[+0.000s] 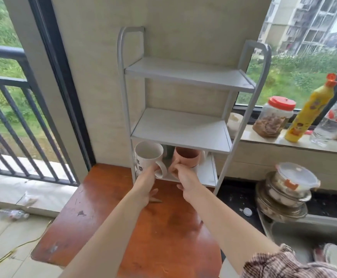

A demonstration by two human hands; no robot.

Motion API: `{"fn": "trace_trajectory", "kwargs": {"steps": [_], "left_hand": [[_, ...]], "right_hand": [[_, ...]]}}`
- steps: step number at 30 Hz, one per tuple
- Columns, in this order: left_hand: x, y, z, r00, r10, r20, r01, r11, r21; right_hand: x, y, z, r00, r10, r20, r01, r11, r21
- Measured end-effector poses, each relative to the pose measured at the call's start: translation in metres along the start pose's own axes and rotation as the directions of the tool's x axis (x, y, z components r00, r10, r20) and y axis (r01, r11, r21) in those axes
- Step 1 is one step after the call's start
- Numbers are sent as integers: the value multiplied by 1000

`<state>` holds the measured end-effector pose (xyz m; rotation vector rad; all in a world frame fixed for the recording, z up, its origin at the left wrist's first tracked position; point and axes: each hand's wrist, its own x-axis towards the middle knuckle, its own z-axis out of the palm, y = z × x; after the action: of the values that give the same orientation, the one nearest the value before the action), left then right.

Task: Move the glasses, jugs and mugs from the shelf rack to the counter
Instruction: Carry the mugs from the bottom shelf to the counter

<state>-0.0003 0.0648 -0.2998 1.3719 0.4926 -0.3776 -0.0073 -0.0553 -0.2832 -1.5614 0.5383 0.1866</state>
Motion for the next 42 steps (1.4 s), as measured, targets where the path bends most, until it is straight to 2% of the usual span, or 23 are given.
{"fn": "trace_trajectory", "kwargs": {"steps": [5, 8, 11, 13, 17, 20, 27, 30, 33, 42], "left_hand": [[2, 4, 3, 998, -27, 59, 29, 999, -21], [1, 8, 3, 988, -113, 106, 119, 991, -57], [2, 10, 1, 982, -143, 121, 152, 986, -70], [0, 9, -1, 984, -122, 127, 132, 988, -75], [-5, 4, -1, 995, 1, 104, 2, 999, -37], [-11, 0, -1, 997, 52, 52, -50, 998, -36], [-46, -17, 1, 998, 49, 49, -47, 998, -50], [-67, -32, 14, 994, 92, 50, -91, 995, -37], [-89, -51, 34, 991, 129, 41, -130, 991, 20], [-183, -140, 124, 980, 114, 166, -156, 951, 268]], "right_hand": [[0, 1, -2, 998, 57, -3, -56, 990, 131], [-4, 3, -7, 998, 62, 3, -62, 989, 135], [-8, 6, -14, 998, 63, -25, -60, 995, 79], [-11, 8, -20, 998, 37, -47, -37, 999, 4], [-14, 14, -30, 996, -37, -80, 28, 993, -115], [-22, 16, -35, 994, -80, -76, 70, 989, -128], [-59, 24, -62, 996, -85, -1, 85, 992, -97], [-84, 31, -84, 996, -85, 29, 85, 996, 1], [-113, 44, -114, 994, -107, 18, 107, 994, 13], [-219, 112, -255, 991, -27, -132, 30, 999, 15]]}}
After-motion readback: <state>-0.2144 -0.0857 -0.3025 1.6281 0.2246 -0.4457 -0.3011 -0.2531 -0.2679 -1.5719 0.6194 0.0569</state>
